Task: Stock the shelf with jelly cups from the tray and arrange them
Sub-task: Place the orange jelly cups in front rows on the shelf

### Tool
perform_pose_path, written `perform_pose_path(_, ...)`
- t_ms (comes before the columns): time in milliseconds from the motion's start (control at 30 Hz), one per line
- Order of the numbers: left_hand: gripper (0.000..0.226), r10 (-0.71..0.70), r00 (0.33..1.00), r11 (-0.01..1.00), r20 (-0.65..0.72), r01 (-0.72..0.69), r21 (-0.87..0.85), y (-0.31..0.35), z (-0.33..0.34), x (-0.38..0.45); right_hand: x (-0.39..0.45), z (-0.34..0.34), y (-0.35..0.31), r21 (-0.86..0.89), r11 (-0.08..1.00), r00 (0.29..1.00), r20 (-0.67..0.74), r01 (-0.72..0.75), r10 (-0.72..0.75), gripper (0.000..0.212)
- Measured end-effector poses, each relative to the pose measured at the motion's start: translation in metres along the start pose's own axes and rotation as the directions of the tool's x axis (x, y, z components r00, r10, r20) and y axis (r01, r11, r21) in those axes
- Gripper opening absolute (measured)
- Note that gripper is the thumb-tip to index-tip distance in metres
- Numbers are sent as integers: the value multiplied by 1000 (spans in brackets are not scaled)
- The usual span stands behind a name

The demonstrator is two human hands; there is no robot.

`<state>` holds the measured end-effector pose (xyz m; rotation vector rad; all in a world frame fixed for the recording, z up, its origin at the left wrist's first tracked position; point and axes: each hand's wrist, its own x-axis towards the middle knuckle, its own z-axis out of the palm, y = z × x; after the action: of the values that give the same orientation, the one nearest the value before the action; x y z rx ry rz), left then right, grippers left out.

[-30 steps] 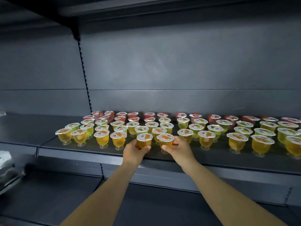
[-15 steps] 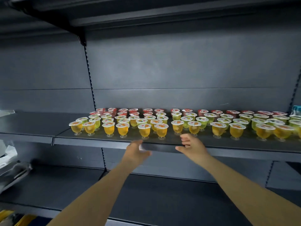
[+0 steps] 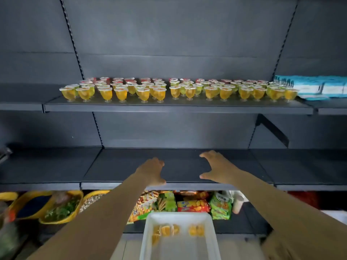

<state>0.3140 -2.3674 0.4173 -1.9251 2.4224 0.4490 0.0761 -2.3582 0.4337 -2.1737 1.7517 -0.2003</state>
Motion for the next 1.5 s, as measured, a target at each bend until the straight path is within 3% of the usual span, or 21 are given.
perform_pose_path(267,66,-25,980,1000,199,22,17,-5,130,-14,-30,106,59,-60,992,981,148,-114,122,73)
perform_pose_path(533,68,-92,905,995,416,97,10,-25,263,36,6,232,142,-43,982,905,383,-183,185,73)
perform_pose_path(833,73,-161,894,977,419,203,-58,-55,422,169,119,372,254,-6,978,817,549,-207,176,68)
perform_pose_path(1167,66,-148,919,969,366,209,-131,-80,552,273,210,515,320,78,970,794,591,-232,142,69)
perform_pose_path(1367,61,-95,902,990,422,131,-59,-83,585,313,221,552,327,-11,986,901,405,-164,154,50)
perform_pose_path(1500,41,-115,913,993,392,105,48,-85,597,311,215,559,327,-51,990,926,352,-129,138,31)
